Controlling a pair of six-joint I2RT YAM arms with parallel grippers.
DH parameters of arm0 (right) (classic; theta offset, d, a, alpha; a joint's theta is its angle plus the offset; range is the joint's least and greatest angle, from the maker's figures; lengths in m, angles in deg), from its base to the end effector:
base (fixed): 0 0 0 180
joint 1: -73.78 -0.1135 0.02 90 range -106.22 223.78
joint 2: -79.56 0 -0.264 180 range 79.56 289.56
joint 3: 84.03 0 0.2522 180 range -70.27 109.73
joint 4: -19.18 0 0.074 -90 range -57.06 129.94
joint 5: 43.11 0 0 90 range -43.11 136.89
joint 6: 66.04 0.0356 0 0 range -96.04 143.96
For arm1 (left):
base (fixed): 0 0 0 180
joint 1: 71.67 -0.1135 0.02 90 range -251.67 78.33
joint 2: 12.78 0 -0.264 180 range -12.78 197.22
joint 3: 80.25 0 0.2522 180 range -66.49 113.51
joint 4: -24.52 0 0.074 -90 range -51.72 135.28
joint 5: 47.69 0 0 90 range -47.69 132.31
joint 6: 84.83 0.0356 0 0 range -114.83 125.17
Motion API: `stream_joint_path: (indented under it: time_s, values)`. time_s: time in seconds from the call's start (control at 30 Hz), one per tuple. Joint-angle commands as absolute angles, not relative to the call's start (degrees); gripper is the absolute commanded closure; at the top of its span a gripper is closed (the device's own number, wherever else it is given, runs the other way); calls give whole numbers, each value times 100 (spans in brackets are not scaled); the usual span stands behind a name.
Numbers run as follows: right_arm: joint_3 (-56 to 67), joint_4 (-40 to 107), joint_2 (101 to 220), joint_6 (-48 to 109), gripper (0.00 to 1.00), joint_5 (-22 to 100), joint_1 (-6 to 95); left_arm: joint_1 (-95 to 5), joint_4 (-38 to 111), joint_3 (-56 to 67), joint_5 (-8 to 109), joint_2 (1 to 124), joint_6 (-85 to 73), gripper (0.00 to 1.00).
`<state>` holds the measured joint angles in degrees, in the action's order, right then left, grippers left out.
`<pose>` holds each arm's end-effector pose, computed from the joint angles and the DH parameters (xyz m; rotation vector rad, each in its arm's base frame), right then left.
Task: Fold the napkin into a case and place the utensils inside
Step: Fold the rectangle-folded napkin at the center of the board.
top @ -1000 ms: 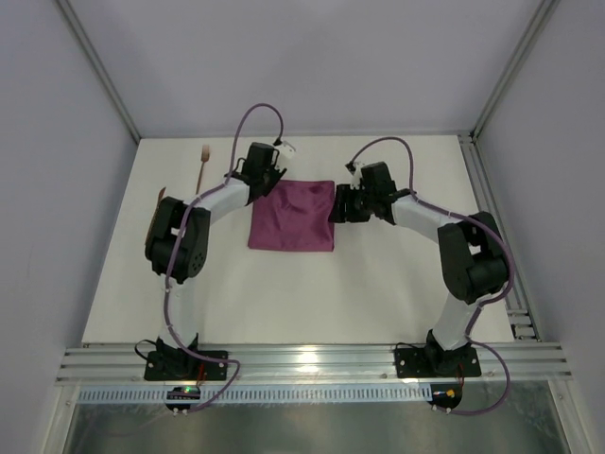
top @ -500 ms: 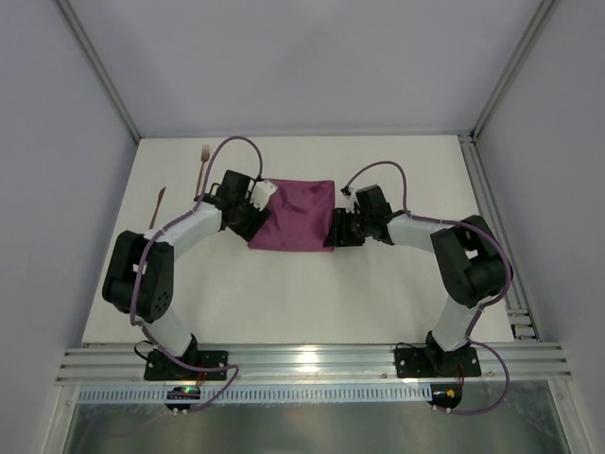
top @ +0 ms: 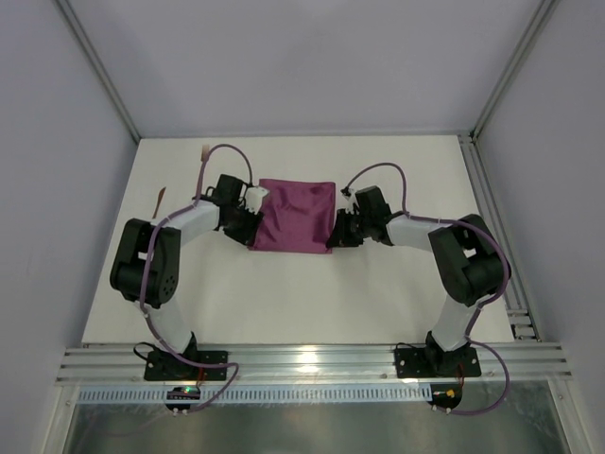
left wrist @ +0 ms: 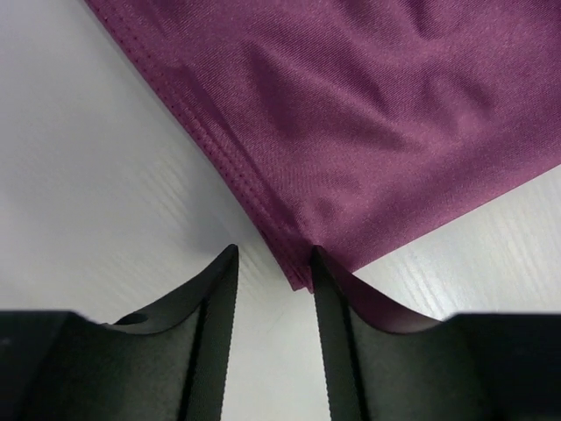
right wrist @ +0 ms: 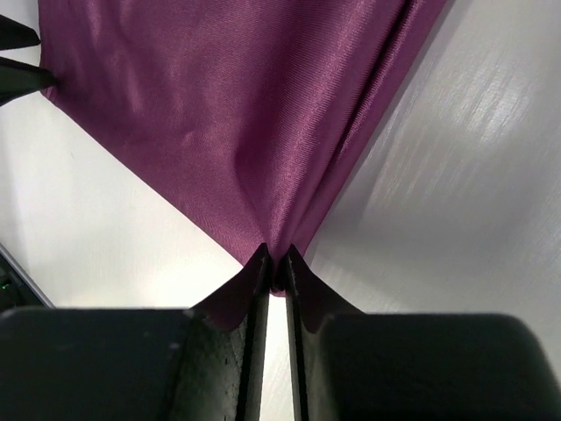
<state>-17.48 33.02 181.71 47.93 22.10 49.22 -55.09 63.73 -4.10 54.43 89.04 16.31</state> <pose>0.3119 0.1590 0.1440 -0.2181 2.5249 0.8897 0.3310 -0.1063 0.1641 0.7080 2.6033 -0.3145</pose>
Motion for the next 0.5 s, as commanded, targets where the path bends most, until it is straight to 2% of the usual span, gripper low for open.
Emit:
stream_joint_path:
  time_s: [0.0,0.1,0.17,0.43,0.47]
  values:
    - [-1701,3258,18169,4778,85,2105,4899,-5549,6218,-417,5848,8997,1414,61]
    - [-1692,3259,18178,4726,91,2062,4891,-5549,6253,-400,5884,9076,1396,80]
    - [-1701,3434,18169,4708,93,2044,4891,-5549,6367,-400,5892,9094,1431,99]
    - [-1972,3917,17801,4462,96,2035,4698,-5549,7061,-917,6207,8435,2096,100]
    - [-2261,3996,17513,4497,96,2026,4558,-5515,7663,-1162,6313,8052,2534,100]
